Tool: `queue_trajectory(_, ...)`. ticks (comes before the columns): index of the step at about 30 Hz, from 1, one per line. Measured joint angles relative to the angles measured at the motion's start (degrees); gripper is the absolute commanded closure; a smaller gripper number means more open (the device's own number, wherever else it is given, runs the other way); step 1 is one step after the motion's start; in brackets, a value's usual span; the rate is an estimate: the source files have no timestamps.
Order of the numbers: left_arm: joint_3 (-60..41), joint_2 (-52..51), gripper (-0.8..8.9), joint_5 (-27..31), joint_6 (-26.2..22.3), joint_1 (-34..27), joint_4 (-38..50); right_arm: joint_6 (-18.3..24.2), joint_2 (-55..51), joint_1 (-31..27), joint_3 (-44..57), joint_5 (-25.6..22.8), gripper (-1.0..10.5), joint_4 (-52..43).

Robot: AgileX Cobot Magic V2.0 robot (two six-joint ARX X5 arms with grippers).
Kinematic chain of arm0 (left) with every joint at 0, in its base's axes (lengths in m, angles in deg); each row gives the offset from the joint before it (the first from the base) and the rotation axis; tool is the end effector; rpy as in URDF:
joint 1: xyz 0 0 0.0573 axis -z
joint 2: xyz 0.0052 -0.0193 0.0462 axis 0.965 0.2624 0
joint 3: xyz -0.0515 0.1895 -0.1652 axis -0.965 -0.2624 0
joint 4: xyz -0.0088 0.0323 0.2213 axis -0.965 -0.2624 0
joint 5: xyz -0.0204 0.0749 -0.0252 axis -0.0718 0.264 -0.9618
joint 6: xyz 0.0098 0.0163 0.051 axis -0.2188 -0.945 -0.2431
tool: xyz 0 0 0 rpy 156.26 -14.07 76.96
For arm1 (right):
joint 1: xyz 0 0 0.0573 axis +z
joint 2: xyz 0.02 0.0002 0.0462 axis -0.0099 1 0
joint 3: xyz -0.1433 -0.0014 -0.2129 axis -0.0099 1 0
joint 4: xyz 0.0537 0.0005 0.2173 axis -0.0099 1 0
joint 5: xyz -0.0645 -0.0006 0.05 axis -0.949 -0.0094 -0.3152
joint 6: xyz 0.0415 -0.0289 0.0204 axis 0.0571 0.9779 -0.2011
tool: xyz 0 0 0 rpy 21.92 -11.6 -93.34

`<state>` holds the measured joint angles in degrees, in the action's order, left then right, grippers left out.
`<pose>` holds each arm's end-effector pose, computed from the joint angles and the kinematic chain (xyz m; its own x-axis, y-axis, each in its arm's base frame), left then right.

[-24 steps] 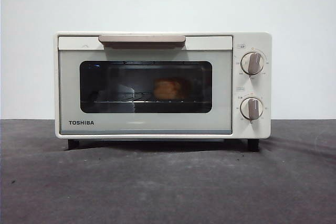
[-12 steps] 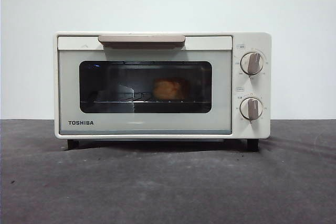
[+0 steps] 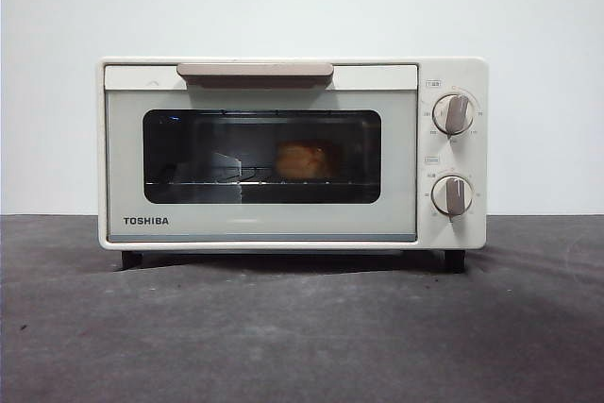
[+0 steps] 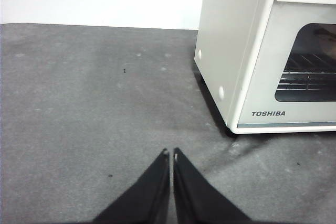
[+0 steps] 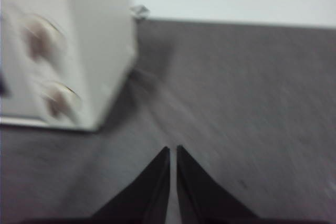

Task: The left arm flap open the oven, the right arm pick bread and place it into oven, the left arm flap close the oven

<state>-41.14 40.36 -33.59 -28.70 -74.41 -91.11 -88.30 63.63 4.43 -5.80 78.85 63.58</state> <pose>0.0737 -0.0038 0.1562 0.9824 -0.1155 -0.1468 0.1079 0.9924 -0.0589 0.0730 0.0070 0.1854 0.9687 0.1037 -0.2256 -0.0997 0.9946 0.0289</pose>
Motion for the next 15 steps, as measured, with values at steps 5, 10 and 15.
queue_trajectory(5, 0.0, 0.0, 7.93, 0.0, 0.0, 0.0, 0.0, 0.17, -5.22, -0.87, 6.08, -0.9, 9.3, -0.2)
queue_trajectory(10, 0.0, 0.0, 7.93, 0.0, -0.02, 0.0, 0.0, 0.17, -7.3, -1.03, 7.85, 0.42, 9.3, -1.88)
queue_trajectory(15, 0.02, 0.0, 7.93, 0.0, 0.0, 0.0, 0.0, 0.17, -7.32, -1.27, 7.91, 0.42, 9.3, -2.03)
